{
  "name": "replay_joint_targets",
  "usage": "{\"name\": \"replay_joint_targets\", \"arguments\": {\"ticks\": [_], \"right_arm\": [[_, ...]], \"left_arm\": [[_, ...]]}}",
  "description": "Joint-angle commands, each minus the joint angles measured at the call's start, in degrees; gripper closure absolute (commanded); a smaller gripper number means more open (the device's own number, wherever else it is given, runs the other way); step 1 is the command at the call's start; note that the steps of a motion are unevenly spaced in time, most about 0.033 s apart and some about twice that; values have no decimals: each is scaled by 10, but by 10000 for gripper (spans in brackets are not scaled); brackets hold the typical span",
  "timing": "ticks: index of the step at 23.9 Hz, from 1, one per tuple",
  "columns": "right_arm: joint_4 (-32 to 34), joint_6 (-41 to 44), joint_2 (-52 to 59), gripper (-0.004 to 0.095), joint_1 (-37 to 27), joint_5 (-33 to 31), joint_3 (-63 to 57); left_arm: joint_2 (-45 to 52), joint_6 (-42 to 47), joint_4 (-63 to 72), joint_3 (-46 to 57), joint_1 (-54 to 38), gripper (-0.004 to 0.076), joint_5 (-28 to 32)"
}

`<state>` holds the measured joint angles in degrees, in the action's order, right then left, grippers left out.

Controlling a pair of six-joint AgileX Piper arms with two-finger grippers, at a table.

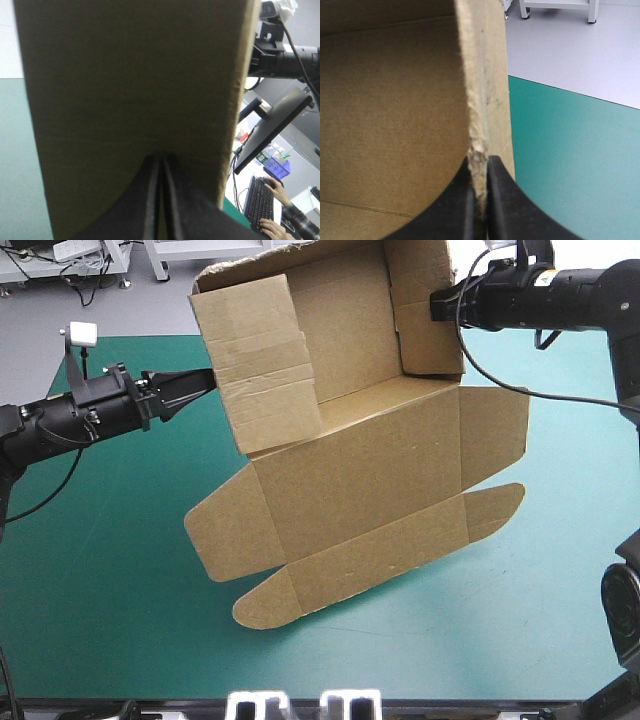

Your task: Fold the box

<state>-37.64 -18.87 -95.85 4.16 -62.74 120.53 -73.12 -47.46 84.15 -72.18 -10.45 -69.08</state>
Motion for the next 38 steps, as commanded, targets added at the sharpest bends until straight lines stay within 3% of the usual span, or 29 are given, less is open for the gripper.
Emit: {"name": "replay_joint_targets", "arguments": {"ticks": [1,5,8,12,16,27,32,35,38], "right_arm": [[-31,3,18,917,-2,47,16],[-30,3,11,917,-2,45,16],[-29,3,6,917,-2,46,16],[-29,1,2,917,-2,54,16],[-30,1,1,917,-2,54,16],[-20,3,3,911,55,50,16],[-18,7,6,911,66,41,16],[-9,8,11,911,76,37,16],[34,25,19,911,94,28,16]], "left_arm": [[17,-23,50,-18,29,682,27],[17,-25,48,-18,43,596,34],[17,-35,43,-18,46,434,34],[17,-35,43,-18,46,313,28],[17,-38,15,-18,46,311,46],[16,-30,-68,-18,50,323,199],[16,4,-150,-18,98,327,266],[15,42,-201,-18,142,398,318],[13,54,-207,-18,172,584,349]]}}
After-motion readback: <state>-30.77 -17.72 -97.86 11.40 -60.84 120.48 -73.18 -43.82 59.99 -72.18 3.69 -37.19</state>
